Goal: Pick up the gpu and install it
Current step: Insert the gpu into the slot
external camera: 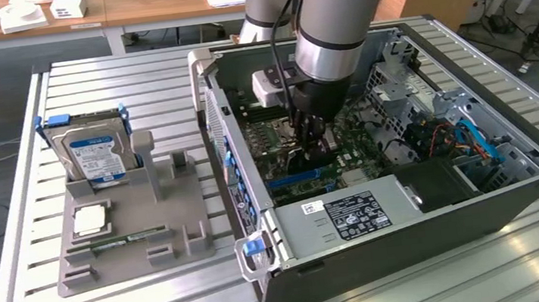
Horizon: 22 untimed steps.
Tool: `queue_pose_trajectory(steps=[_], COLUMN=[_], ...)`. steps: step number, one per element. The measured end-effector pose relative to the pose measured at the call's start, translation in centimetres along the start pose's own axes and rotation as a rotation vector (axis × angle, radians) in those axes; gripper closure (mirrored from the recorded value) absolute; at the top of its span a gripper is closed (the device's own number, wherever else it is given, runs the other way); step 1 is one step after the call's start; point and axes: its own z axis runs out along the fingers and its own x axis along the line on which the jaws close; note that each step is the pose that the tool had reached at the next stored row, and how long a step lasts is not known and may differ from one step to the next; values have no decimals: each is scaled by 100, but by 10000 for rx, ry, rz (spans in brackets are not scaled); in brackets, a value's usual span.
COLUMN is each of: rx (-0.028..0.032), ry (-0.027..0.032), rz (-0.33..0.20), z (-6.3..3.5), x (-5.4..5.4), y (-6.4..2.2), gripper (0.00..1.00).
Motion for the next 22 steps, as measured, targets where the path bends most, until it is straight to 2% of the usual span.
queue_pose_trajectory(steps=[22], rx=[2], ry=[-1], rz=[90], z=[29], x=[17], y=[0], gripper=[73])
